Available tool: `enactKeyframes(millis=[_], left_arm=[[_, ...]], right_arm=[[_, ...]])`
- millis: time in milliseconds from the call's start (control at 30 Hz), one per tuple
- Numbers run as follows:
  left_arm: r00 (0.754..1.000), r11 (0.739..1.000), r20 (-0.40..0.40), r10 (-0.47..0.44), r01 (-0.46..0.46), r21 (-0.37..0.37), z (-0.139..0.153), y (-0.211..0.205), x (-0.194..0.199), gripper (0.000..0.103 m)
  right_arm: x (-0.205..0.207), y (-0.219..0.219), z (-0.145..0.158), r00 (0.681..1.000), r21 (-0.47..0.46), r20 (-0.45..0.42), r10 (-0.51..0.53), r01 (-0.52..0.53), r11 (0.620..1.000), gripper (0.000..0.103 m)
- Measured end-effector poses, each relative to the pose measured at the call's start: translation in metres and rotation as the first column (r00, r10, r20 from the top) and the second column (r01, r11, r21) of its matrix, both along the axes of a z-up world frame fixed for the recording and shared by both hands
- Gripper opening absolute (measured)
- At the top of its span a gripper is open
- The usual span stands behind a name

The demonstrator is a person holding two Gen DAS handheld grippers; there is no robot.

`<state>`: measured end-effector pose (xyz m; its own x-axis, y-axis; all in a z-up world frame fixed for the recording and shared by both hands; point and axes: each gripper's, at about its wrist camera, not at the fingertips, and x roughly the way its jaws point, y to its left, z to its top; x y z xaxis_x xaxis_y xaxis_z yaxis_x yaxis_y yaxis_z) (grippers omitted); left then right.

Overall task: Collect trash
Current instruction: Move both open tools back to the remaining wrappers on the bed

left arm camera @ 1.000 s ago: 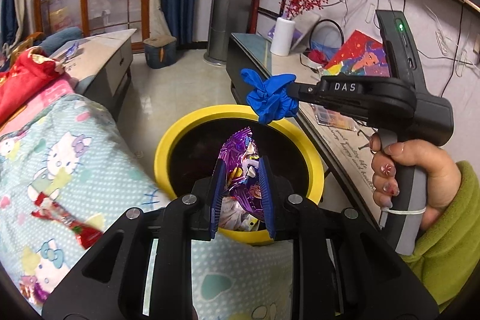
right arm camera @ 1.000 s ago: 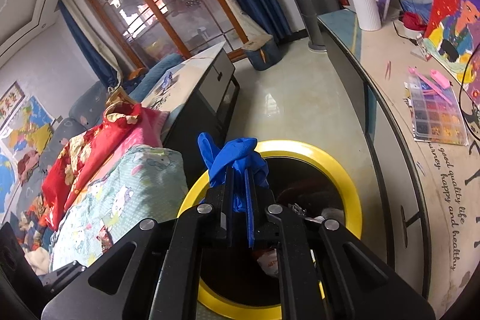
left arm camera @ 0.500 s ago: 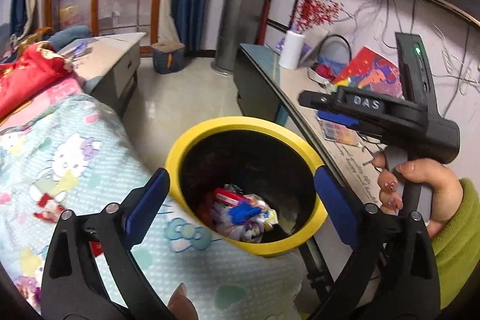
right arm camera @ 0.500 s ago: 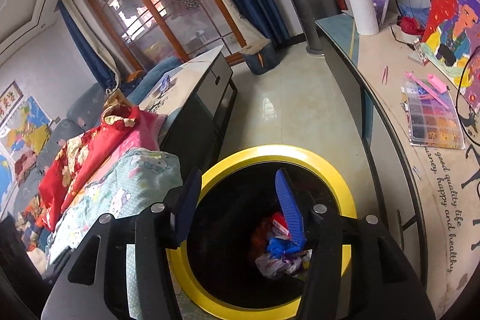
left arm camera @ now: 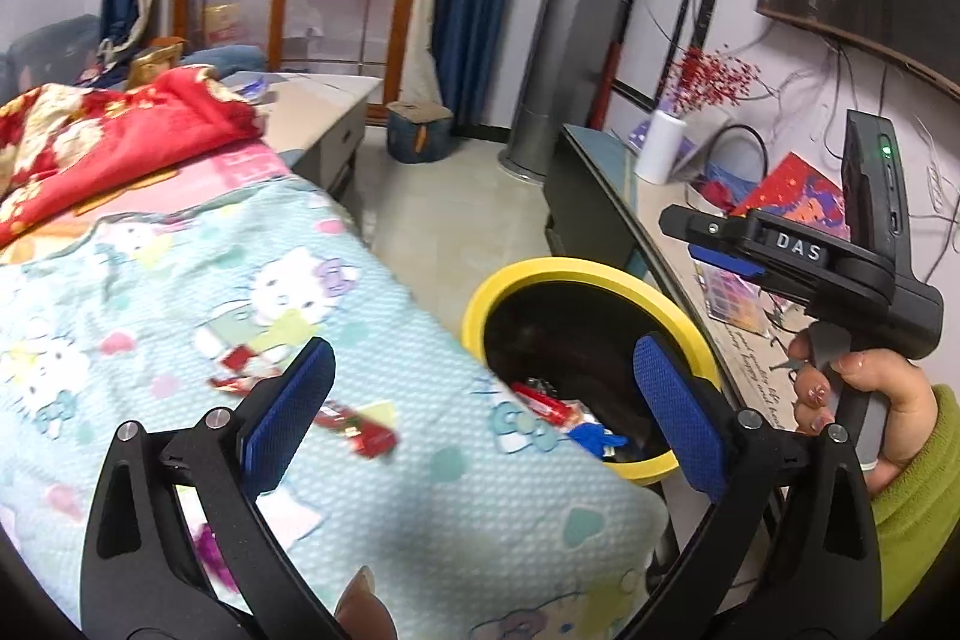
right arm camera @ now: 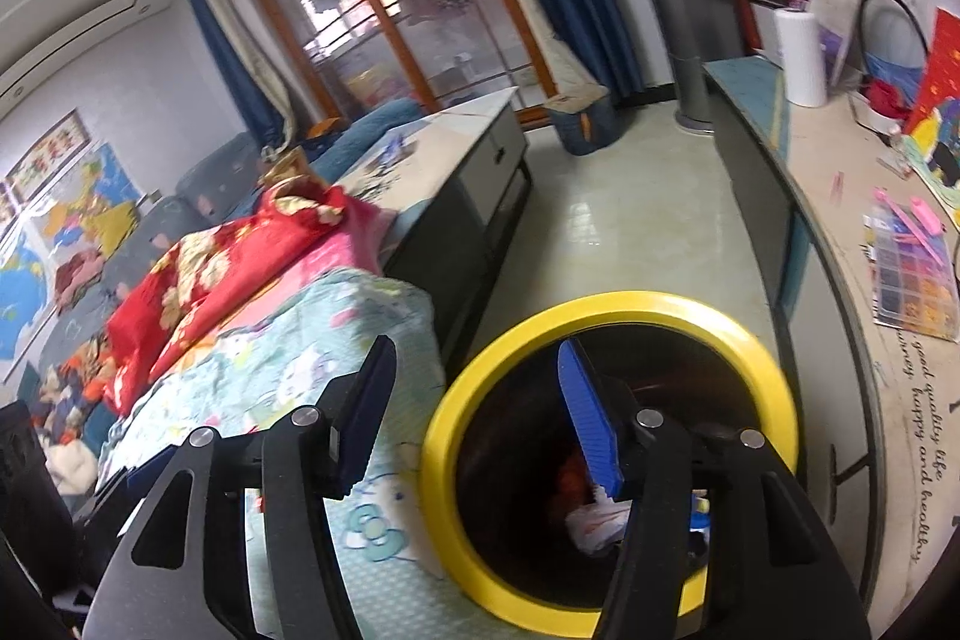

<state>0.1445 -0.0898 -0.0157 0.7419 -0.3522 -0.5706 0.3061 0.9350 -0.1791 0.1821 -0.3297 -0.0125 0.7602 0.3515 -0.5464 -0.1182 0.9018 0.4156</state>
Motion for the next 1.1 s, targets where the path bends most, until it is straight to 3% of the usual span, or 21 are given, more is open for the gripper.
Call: enactKeyframes(millis=[400,700,900,1033,1100], left_arm=[[0.991,0.991,0.03,0.132,-0.132,-0.008,0.012,0.074,-0.012,0.092],[0.982,0.982,0.01,0.19,-0.19,0.004,0.009,0.13,-0.022,0.092],[0.992,0.991,-0.03,0.122,-0.121,0.058,-0.005,0.145,-0.033,0.092],[0.998,0.98,-0.058,0.022,-0.01,0.199,-0.023,0.132,-0.038,0.092],[0.998,0.973,-0.067,-0.014,0.029,0.231,-0.031,0.127,-0.041,0.092]], right_arm=[[-0.011,0.072,0.01,0.984,-0.039,0.023,0.177,-0.176,0.984,0.058],[-0.026,0.143,0.002,0.939,-0.085,0.0,0.345,-0.344,0.935,0.058],[-0.028,0.179,-0.013,0.905,-0.145,-0.029,0.425,-0.425,0.894,0.058],[-0.021,0.196,-0.03,0.886,-0.193,-0.076,0.458,-0.464,0.865,0.058],[-0.016,0.202,-0.038,0.878,-0.218,-0.095,0.47,-0.479,0.851,0.058]])
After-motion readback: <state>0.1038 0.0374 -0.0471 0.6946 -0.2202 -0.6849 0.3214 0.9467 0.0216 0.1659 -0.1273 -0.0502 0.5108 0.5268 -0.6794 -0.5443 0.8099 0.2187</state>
